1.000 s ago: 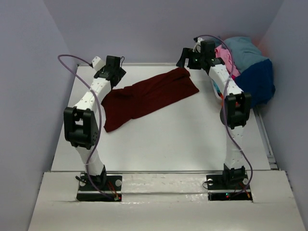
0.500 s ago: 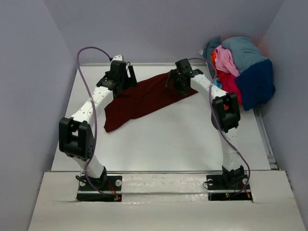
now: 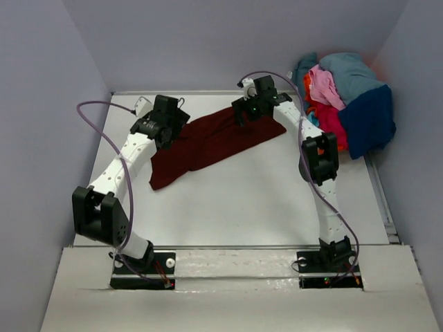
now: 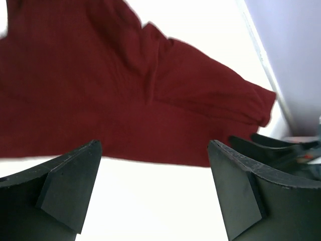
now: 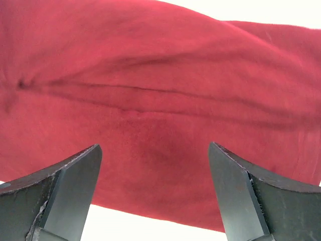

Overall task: Fold and stack the t-shirts
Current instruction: Fold the other side of the tshirt into a rectangle, then rotate the tshirt 90 degrees

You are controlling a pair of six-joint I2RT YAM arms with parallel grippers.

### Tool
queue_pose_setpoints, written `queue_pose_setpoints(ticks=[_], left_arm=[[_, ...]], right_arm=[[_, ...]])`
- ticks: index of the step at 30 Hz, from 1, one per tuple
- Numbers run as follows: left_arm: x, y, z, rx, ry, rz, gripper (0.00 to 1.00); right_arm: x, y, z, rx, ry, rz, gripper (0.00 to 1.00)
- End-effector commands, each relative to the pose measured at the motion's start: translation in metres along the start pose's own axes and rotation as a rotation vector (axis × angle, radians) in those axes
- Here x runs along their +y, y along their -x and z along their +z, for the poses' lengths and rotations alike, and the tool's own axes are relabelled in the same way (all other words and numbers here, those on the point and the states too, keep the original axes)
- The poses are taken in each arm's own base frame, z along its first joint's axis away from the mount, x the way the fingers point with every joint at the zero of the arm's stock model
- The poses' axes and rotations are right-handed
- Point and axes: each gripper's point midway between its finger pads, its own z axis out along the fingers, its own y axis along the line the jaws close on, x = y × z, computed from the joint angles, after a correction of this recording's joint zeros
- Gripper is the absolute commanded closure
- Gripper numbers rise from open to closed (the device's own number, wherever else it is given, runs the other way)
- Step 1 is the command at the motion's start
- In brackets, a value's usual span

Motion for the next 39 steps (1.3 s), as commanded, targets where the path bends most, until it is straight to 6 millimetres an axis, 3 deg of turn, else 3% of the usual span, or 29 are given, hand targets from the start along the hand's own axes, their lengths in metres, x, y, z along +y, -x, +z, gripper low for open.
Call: queue_pose_setpoints(ticks=[1,7,11,14,15,21,22,26,27,31,33,37,39], left_arm=[[0.002,0.0,-0.012,-0.018,0.03,-0.303,0.01],[-0.003,-0.018,-0.013,0.022,0.03,-0.23,0.01],[0.014,-0.03,-0.01,0.032,0.085,-0.208,0.01],[0.021,-0.037,-0.007,0.047,0.101,-0.23,0.01],[0.019,-0.036,-0.007,0.046,0.097,-0.236,0.01],[0.021,-0.04,0.005,0.048,0.157,-0.272,0.01],[0.014,-0.038,0.005,0.047,0.146,-0.273,0.01],[0.007,-0.033,0.014,0.042,0.151,-0.23,0.01],[0.006,-0.032,0.015,0.04,0.149,-0.216,0.01],[0.021,-0.029,0.02,0.023,0.199,-0.234,0.01],[0.037,-0.03,0.024,0.037,0.231,-0.265,0.01],[0.058,-0.038,0.029,0.045,0.285,-0.295,0.01],[0.069,-0.043,0.034,0.041,0.332,-0.288,0.01]], right_arm=[[0.009,0.042,-0.005,-0.16,0.134,-0.422,0.07],[0.013,0.011,0.03,-0.136,0.223,-0.488,0.07],[-0.002,0.012,0.042,-0.133,0.146,-0.496,0.07],[-0.012,-0.008,0.048,-0.071,0.12,-0.533,0.07],[-0.015,-0.025,0.052,-0.032,0.119,-0.529,0.08],[-0.031,-0.054,0.047,0.095,0.056,-0.543,0.08],[-0.032,-0.053,0.046,0.092,0.048,-0.536,0.08],[-0.034,-0.089,0.038,0.219,0.002,-0.576,0.08],[-0.031,-0.112,0.038,0.278,0.019,-0.601,0.09],[-0.003,-0.133,0.024,0.319,0.057,-0.581,0.11],[0.011,-0.131,0.016,0.311,0.062,-0.532,0.13],[0.044,-0.158,0.004,0.409,0.087,-0.488,0.15],[0.056,-0.16,0.001,0.397,0.088,-0.446,0.16]])
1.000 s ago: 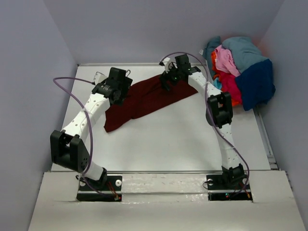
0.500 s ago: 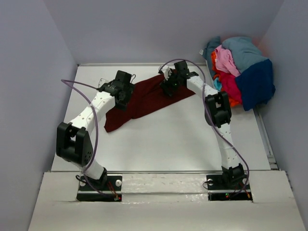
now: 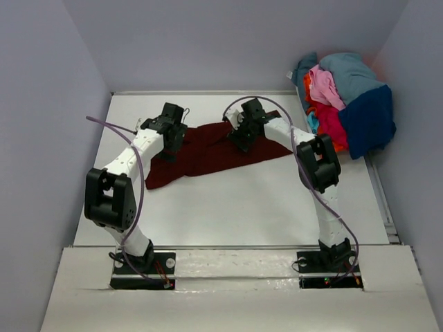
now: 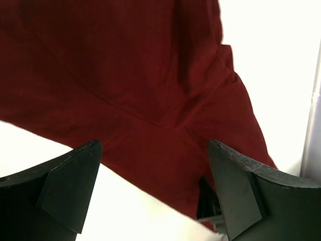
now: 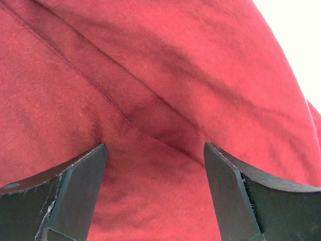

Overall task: Fold and stack the t-shirts
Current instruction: Rotate the tshirt 90 degrees

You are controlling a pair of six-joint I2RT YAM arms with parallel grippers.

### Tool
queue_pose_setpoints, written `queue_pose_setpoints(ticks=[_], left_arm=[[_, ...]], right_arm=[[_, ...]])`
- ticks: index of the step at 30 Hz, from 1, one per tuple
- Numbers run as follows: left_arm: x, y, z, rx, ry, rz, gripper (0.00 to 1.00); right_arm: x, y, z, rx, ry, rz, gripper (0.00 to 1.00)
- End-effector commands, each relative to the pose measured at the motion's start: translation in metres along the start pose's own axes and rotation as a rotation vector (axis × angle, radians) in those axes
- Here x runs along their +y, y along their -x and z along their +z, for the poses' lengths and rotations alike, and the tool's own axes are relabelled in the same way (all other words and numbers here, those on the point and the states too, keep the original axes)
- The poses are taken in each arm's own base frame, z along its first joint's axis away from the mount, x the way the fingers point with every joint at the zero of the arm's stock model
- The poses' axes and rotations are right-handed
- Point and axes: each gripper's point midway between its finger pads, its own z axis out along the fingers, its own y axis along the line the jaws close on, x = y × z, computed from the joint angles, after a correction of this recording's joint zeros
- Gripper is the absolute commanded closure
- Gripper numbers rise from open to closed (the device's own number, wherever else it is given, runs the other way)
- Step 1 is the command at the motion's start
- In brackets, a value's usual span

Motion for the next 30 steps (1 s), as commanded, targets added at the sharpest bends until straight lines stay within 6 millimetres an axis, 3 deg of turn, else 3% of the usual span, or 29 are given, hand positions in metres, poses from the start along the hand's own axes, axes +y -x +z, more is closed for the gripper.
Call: queue_pose_setpoints(ticks=[1,2,5,15,18,19,20,22,23,26,27,29,30], left_arm=[[0.025,0.005,0.006,-0.035,0.088,-0.03,0.01],[0.031,0.002,0.014,-0.036,0.122,-0.029,0.01],[0.034,0.002,0.027,-0.04,0.145,-0.006,0.01],[0.07,-0.003,0.078,-0.059,0.364,0.066,0.01],[0.058,-0.004,0.103,-0.052,0.369,0.165,0.01],[0.033,0.001,0.105,-0.057,0.318,0.236,0.01],[0.022,0.003,0.112,-0.065,0.302,0.27,0.01],[0.027,0.001,0.134,-0.074,0.361,0.355,0.01],[0.022,0.0,0.144,-0.061,0.364,0.427,0.01],[-0.001,-0.006,0.158,-0.033,0.281,0.514,0.01],[-0.009,-0.017,0.165,-0.006,0.236,0.571,0.01],[-0.02,-0.024,0.172,-0.002,0.195,0.652,0.02],[-0.024,-0.024,0.172,-0.022,0.192,0.678,0.01]], right_arm=[[0.075,-0.044,-0.002,0.185,0.133,0.111,0.16],[0.09,-0.043,-0.006,0.173,0.158,0.157,0.16],[0.101,-0.034,-0.01,0.119,0.174,0.221,0.16],[0.136,-0.061,-0.03,0.163,0.231,0.374,0.15],[0.15,-0.047,-0.041,0.111,0.254,0.406,0.15],[0.157,-0.045,-0.043,0.102,0.265,0.405,0.15],[0.167,-0.052,-0.046,0.115,0.277,0.412,0.15],[0.177,-0.048,-0.051,0.114,0.275,0.436,0.15],[0.195,-0.047,-0.053,0.124,0.302,0.432,0.15],[0.221,-0.043,-0.05,0.14,0.309,0.412,0.15],[0.239,-0.039,-0.049,0.15,0.319,0.413,0.15],[0.256,-0.032,-0.046,0.157,0.306,0.411,0.15],[0.255,-0.03,-0.044,0.16,0.288,0.438,0.15]])
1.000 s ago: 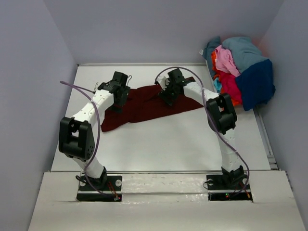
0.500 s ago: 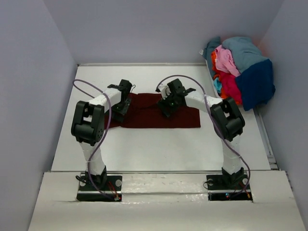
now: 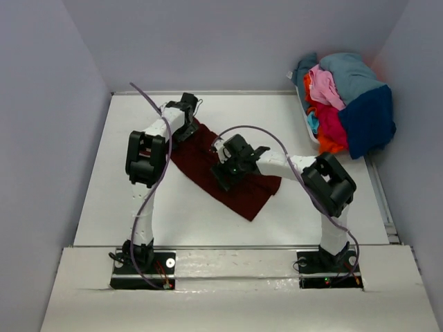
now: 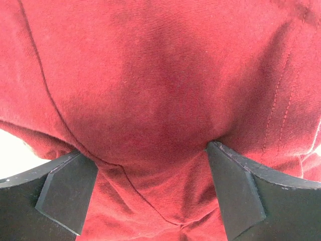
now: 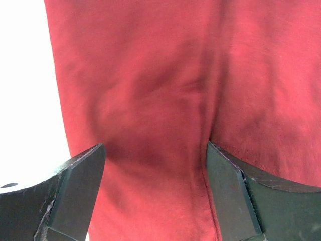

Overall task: Fold and stack the t-shirts
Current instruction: Rotate the tshirt 90 degrees

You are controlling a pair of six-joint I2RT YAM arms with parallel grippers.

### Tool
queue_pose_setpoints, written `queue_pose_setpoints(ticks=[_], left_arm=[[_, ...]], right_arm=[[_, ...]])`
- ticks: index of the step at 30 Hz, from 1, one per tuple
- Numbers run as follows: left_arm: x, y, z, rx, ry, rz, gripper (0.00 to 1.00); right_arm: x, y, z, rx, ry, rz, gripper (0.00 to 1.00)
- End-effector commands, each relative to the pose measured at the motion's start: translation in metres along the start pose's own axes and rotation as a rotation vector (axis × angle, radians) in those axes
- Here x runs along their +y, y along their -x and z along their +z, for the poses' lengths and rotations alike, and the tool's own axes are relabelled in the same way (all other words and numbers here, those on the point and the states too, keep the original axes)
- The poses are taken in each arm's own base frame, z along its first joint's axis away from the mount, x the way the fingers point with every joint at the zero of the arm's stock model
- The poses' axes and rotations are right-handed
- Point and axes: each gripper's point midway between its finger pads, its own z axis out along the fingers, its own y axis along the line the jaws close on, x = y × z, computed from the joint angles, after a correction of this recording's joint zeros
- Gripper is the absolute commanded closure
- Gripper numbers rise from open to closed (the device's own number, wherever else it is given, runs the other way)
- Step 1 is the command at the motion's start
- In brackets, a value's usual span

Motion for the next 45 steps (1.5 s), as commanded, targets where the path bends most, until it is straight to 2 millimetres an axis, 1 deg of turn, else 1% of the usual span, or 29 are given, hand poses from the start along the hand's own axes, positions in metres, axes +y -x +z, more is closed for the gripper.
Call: queue_pose_setpoints(ticks=[1,4,6,8,9,10,11,13,17,19,21,22,25,27,28,31,32,34,35,36,37,38,39,40,41,42,43,44,45], left_arm=[[-0.038,-0.004,0.025,-0.072,-0.112,0.289,0.01],[-0.085,0.004,0.01,-0.133,-0.252,0.46,0.01],[-0.099,-0.007,0.013,-0.152,-0.264,0.559,0.01],[-0.118,-0.003,0.003,-0.199,-0.313,0.619,0.01],[-0.122,-0.009,-0.001,-0.197,-0.337,0.644,0.01],[-0.126,-0.01,-0.003,-0.195,-0.359,0.642,0.01],[-0.133,-0.015,-0.007,-0.188,-0.418,0.663,0.01],[-0.137,-0.021,-0.009,-0.17,-0.457,0.67,0.01],[-0.143,-0.041,-0.011,-0.119,-0.514,0.704,0.01],[-0.146,-0.059,-0.014,-0.118,-0.539,0.75,0.01],[-0.149,-0.06,-0.021,-0.135,-0.552,0.765,0.01],[-0.15,-0.057,-0.022,-0.145,-0.548,0.764,0.01],[-0.146,-0.055,-0.027,-0.143,-0.534,0.756,0.01],[-0.14,-0.043,-0.039,-0.146,-0.529,0.734,0.01],[-0.14,-0.033,-0.057,-0.166,-0.545,0.722,0.01],[-0.133,0.0,-0.094,-0.214,-0.557,0.677,0.01],[-0.133,0.022,-0.126,-0.257,-0.597,0.639,0.01],[-0.127,0.054,-0.156,-0.274,-0.646,0.586,0.01],[-0.129,0.077,-0.182,-0.313,-0.691,0.542,0.01],[-0.121,0.101,-0.201,-0.333,-0.726,0.497,0.01],[-0.119,0.118,-0.219,-0.362,-0.762,0.469,0.01],[-0.114,0.131,-0.228,-0.377,-0.782,0.45,0.01],[-0.104,0.152,-0.236,-0.399,-0.792,0.405,0.01],[-0.101,0.159,-0.24,-0.404,-0.812,0.397,0.01],[-0.096,0.165,-0.236,-0.411,-0.801,0.387,0.01],[-0.09,0.179,-0.228,-0.444,-0.757,0.355,0.01],[-0.086,0.184,-0.22,-0.448,-0.736,0.348,0.01],[-0.082,0.192,-0.198,-0.437,-0.697,0.335,0.01],[-0.079,0.197,-0.185,-0.436,-0.675,0.317,0.01]], right_arm=[[0.054,-0.036,0.024,0.136,0.02,0.154,0.15],[0.067,-0.029,0.026,0.116,0.003,0.271,0.15],[0.073,-0.024,0.025,0.094,0.02,0.343,0.15],[0.079,-0.023,0.023,0.095,0.02,0.375,0.15],[0.082,-0.022,0.022,0.094,0.007,0.393,0.15],[0.077,-0.028,0.021,0.117,-0.033,0.411,0.15],[0.076,-0.024,0.022,0.108,-0.074,0.424,0.15],[0.074,-0.03,0.023,0.135,-0.118,0.453,0.15],[0.083,-0.029,0.031,0.139,-0.133,0.505,0.14],[0.085,-0.024,0.032,0.115,-0.151,0.517,0.13],[0.085,-0.023,0.03,0.093,-0.152,0.548,0.12],[0.078,-0.023,0.03,0.073,-0.193,0.555,0.11],[0.072,-0.028,0.025,0.064,-0.229,0.575,0.1],[0.073,-0.019,0.016,0.033,-0.225,0.576,0.09],[0.076,-0.007,0.006,0.009,-0.207,0.563,0.08],[0.078,0.021,-0.022,-0.037,-0.204,0.486,0.06],[0.082,0.05,-0.047,-0.119,-0.183,0.465,0.05],[0.085,0.075,-0.074,-0.19,-0.167,0.39,0.03],[0.086,0.085,-0.087,-0.224,-0.163,0.377,0.02],[0.085,0.106,-0.112,-0.288,-0.131,0.357,0.01],[0.084,0.114,-0.123,-0.317,-0.122,0.352,0.01],[0.081,0.123,-0.133,-0.345,-0.116,0.35,0.01],[0.072,0.136,-0.152,-0.393,-0.131,0.347,0.01],[0.065,0.141,-0.158,-0.413,-0.153,0.352,0.01],[0.056,0.146,-0.163,-0.431,-0.18,0.356,0.01],[0.035,0.149,-0.168,-0.451,-0.238,0.367,0.01],[0.022,0.152,-0.167,-0.46,-0.266,0.377,0.01],[0.007,0.153,-0.164,-0.465,-0.295,0.393,0.01],[-0.009,0.154,-0.163,-0.478,-0.323,0.413,0.01]])
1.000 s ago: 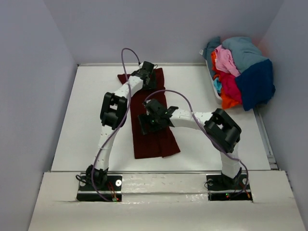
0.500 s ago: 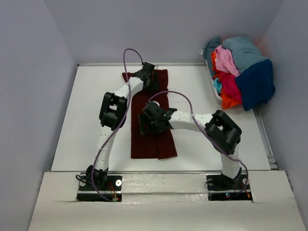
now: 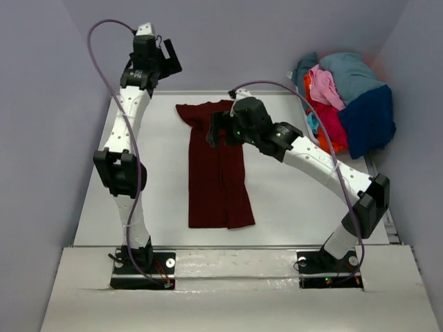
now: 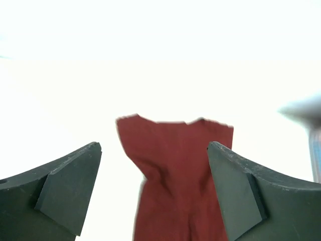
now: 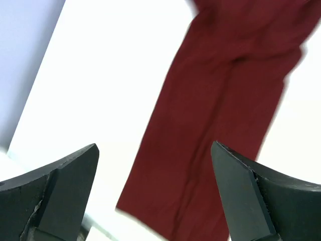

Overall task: Fold and stack the t-shirts
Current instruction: Rotate the tshirt 90 degrees

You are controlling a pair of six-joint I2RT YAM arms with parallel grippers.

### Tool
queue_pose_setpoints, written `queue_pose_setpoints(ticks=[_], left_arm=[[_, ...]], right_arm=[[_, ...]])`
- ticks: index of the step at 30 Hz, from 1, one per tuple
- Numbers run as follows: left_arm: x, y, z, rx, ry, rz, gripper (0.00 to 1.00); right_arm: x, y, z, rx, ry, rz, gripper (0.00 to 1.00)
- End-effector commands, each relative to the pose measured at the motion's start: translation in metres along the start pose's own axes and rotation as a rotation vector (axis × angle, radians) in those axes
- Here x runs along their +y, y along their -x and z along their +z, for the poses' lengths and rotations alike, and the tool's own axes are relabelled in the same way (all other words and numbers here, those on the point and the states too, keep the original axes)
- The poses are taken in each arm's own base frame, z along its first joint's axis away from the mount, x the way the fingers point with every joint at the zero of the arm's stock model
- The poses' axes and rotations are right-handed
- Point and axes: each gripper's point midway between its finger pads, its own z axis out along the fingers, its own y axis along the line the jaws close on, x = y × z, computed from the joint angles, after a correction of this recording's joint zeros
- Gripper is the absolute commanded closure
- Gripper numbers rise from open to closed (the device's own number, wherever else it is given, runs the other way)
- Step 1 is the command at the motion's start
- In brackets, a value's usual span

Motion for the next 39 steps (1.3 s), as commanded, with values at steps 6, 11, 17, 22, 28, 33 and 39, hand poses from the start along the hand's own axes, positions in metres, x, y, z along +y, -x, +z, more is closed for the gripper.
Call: queue_pose_setpoints(ticks=[6,11,17,22,28,33,39], left_arm=[[0.037,-0.03,0.055,0.072,-0.062,-0.035,0.01],[0.037,-0.04,0.067,0.078,-0.072,-0.055,0.01],[0.049,-0.077,0.094,0.156,-0.068,-0.109,0.03],[0.057,-0.094,0.108,0.179,-0.046,-0.118,0.04],[0.061,-0.104,0.121,0.188,-0.034,-0.126,0.04],[0.071,-0.12,0.132,0.217,-0.021,-0.155,0.05],[0.075,-0.132,0.143,0.233,-0.012,-0.159,0.05]], right_arm=[[-0.13,0.066,0.075,-0.144,-0.2,-0.008,0.15],[-0.176,0.091,0.133,-0.158,-0.319,-0.069,0.17],[-0.233,0.113,0.194,-0.22,-0.242,0.207,0.29],[-0.259,0.119,0.217,-0.252,-0.258,0.208,0.28],[-0.262,0.104,0.249,-0.249,-0.173,0.206,0.28],[-0.252,0.094,0.27,-0.236,-0.075,0.212,0.26],[-0.261,0.074,0.286,-0.212,-0.083,0.236,0.27]])
